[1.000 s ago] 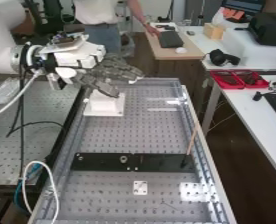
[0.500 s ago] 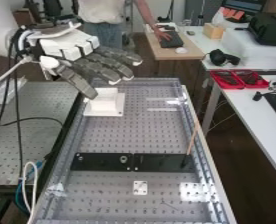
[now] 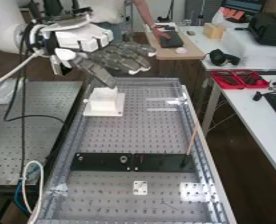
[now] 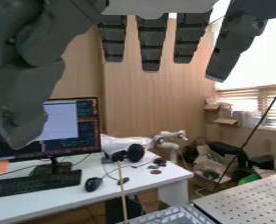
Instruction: Grab the larger nut and place it in the white container
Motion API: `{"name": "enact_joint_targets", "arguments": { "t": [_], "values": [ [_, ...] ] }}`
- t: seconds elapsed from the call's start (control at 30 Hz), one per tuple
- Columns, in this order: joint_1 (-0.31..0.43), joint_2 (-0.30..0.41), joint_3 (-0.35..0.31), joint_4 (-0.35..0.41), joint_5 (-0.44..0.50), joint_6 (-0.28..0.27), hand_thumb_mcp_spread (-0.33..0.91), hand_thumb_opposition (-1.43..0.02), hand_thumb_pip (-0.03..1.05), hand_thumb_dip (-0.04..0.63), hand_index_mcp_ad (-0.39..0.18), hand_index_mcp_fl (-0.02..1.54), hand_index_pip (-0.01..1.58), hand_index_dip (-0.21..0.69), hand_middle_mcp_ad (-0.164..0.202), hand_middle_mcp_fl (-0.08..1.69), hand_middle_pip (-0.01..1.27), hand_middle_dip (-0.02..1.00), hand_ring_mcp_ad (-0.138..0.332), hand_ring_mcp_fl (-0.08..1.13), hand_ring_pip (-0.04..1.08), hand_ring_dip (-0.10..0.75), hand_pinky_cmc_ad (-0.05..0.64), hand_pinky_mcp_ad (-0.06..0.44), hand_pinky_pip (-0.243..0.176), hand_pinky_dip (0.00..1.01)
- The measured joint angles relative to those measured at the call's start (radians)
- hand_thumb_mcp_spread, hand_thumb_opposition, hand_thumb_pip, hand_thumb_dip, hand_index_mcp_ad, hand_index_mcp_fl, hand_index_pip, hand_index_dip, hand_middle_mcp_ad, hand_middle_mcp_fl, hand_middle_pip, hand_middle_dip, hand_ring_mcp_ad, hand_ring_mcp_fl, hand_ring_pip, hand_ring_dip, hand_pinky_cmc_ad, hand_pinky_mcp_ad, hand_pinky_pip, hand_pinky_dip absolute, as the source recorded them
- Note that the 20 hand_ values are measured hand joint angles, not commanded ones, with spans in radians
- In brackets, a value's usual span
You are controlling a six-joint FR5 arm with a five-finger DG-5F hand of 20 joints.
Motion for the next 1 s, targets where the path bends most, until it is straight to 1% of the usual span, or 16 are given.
{"name": "enact_joint_targets", "arguments": {
  "t": [0.1,0.17,0.27,0.37,0.5,0.73,1.0],
  "values": [
    [-0.015,-0.007,0.017,-0.018,-0.045,0.007,0.15,-0.73,0.58,0.126,-0.117,0.04,0.13,0.063,0.072,0.06,0.12,0.25,0.15,0.0,0.08,0.103,0.333,0.278,-0.091,0.48],
    [-0.027,-0.012,0.032,-0.034,-0.078,0.01,0.15,-0.73,0.58,0.126,-0.11,0.04,0.12,0.063,0.072,0.06,0.12,0.25,0.148,0.0,0.08,0.103,0.33,0.278,-0.091,0.47],
    [-0.039,-0.018,0.047,-0.053,-0.106,0.008,0.15,-0.73,0.61,0.126,-0.108,0.04,0.12,0.063,0.075,0.06,0.12,0.25,0.148,0.0,0.08,0.103,0.33,0.278,-0.091,0.45],
    [-0.044,-0.019,0.052,-0.059,-0.118,0.001,0.15,-0.73,0.61,0.126,-0.108,0.04,0.12,0.063,0.075,0.06,0.12,0.25,0.148,0.0,0.08,0.103,0.328,0.278,-0.091,0.42],
    [-0.048,-0.019,0.057,-0.064,-0.129,-0.001,0.15,-0.73,0.61,0.126,-0.108,0.04,0.12,0.063,0.075,0.06,0.12,0.25,0.152,0.0,0.08,0.103,0.328,0.278,-0.091,0.42],
    [-0.056,-0.021,0.066,-0.102,-0.167,0.01,0.15,-0.73,0.62,0.127,-0.112,0.04,0.12,0.056,0.075,0.06,0.12,0.25,0.148,0.0,0.08,0.103,0.332,0.278,-0.091,0.4],
    [-0.067,-0.017,0.062,-0.103,-0.188,0.01,0.15,-0.73,0.62,0.127,-0.108,0.04,0.12,0.056,0.075,0.06,0.12,0.25,0.148,0.0,0.08,0.103,0.328,0.278,-0.091,0.4]
  ]
}}
